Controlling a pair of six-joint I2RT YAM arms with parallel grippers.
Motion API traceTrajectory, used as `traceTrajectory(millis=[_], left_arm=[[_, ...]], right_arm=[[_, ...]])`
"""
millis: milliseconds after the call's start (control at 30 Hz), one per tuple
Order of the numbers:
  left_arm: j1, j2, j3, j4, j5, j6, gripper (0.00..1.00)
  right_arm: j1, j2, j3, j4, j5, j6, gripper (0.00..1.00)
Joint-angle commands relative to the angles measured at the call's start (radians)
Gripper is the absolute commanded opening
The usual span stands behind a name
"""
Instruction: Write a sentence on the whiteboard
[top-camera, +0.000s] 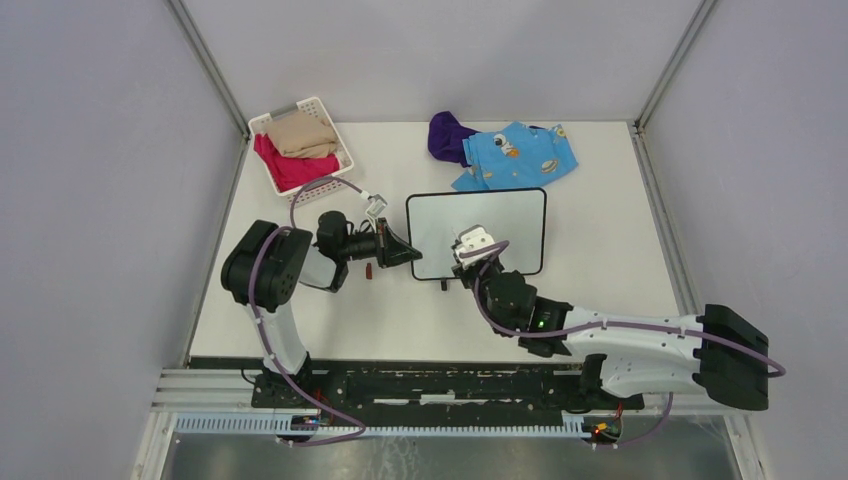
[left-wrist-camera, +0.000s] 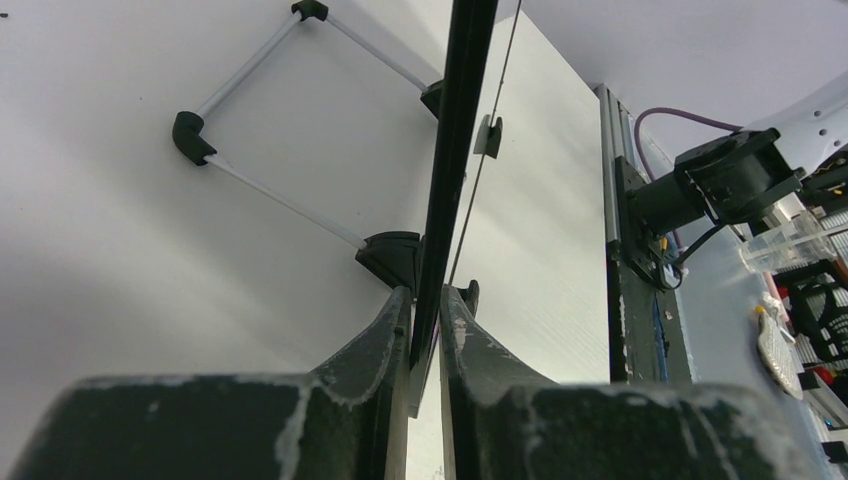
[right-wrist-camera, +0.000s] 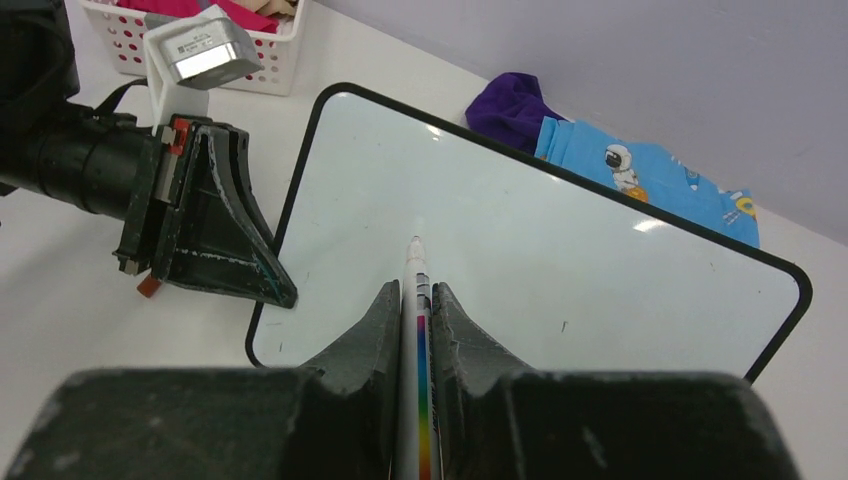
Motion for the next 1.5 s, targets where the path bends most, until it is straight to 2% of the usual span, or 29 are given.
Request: traceTrajectory(millis=[0, 133, 467, 1467], left_arm=[[0.0, -0.037, 0.017, -0.052, -0.021, 0.071, 0.02], [0.0, -0.045, 0.021, -0.078, -0.024, 0.086, 0.02], [0.001, -0.043, 0.024, -0.097, -0.033, 0.095, 0.02], [0.003, -0.055, 0.036, -0.145, -0.034, 0.12, 0.02]], right_arm=[[-0.021, 0.046, 0.098, 0.046, 0.039, 0.013, 0.0], [-0.057, 0.096, 0.157, -0.027, -0.011, 0.061, 0.0], [-0.111, 0.164, 0.197, -0.061, -0.096, 0.117, 0.0], [-0.153, 0.274, 0.245, -0.02, -0.094, 0.121, 0.0]])
